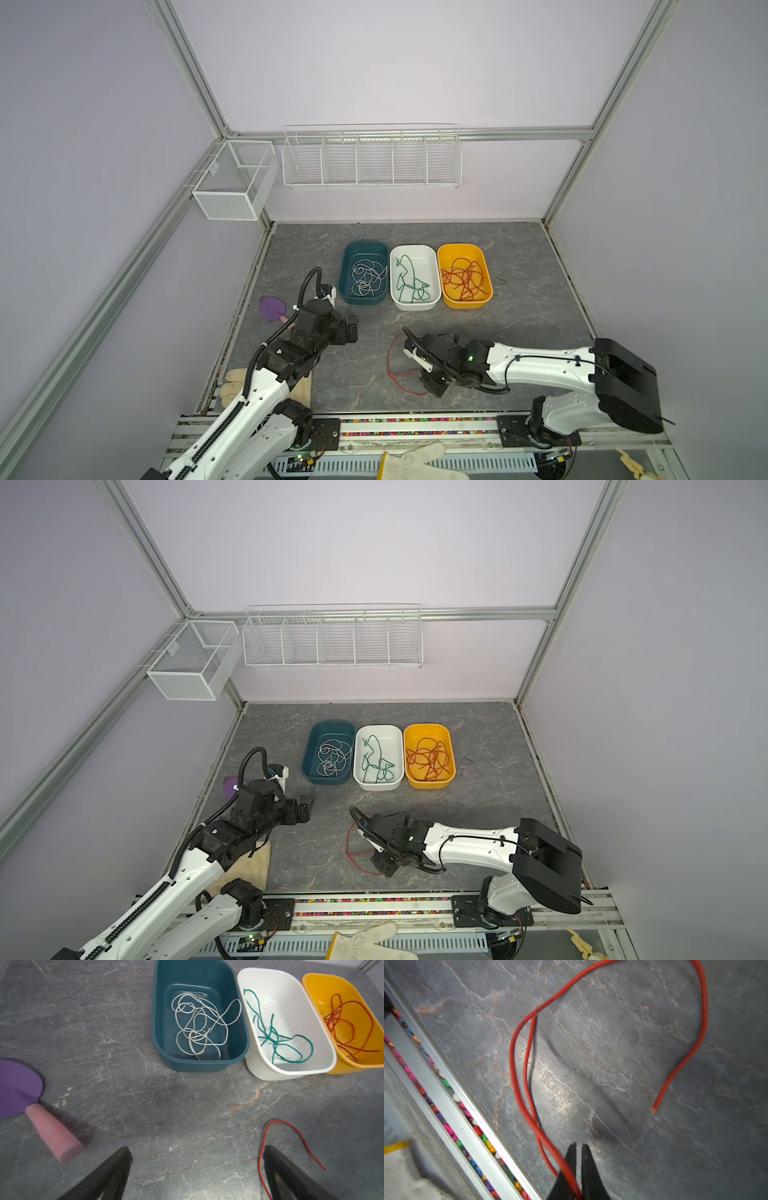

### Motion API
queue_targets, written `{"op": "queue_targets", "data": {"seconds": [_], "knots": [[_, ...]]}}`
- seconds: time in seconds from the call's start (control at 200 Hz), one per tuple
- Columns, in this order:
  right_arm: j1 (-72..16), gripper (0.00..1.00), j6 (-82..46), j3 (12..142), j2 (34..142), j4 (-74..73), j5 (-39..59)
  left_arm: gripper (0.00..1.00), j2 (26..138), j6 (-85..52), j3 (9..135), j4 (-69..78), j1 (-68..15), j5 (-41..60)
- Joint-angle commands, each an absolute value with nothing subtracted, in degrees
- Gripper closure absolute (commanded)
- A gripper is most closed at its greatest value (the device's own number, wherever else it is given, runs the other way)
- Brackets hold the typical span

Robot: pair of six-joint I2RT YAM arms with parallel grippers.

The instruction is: Untangle the cables

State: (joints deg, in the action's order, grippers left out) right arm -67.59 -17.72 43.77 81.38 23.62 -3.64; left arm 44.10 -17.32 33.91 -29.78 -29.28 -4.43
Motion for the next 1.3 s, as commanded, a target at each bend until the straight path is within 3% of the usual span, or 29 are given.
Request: {"op": "queue_targets", "data": {"seconds": [0.0, 0.325, 0.73, 0.935, 1.129, 1.294], "knots": [[-67.82, 0.93, -17.66, 45.69, 77.55, 27.77, -8.73, 0.01, 40.34, -14.48, 31.29, -25.02, -30.09, 5.97], [-65.01, 0.94, -19.75, 47.44, 69.67, 31.64, -12.04, 0.01, 25.59, -8.89, 22.61, -14.76, -31.29, 15.82], [-56.31, 0.94, -19.36, 53.62, 54.88, 39.06, -10.92, 0.01, 30.35, -6.36, 23.44, -11.51, -31.33, 17.63], [-53.57, 0.93, -17.58, 59.71, 52.69, 43.75, -11.69, 0.01, 35.23, -3.44, 25.72, -10.35, -31.70, 17.52], [-49.63, 0.94, -15.92, 66.38, 52.16, 47.05, -12.97, 0.01, 40.14, 8.95, 29.35, -14.13, -38.57, 10.99], [-44.92, 0.94, -14.70, 70.20, 53.31, 47.29, -10.35, 0.01, 45.25, 10.77, 30.47, -11.54, -39.57, 12.06]]}}
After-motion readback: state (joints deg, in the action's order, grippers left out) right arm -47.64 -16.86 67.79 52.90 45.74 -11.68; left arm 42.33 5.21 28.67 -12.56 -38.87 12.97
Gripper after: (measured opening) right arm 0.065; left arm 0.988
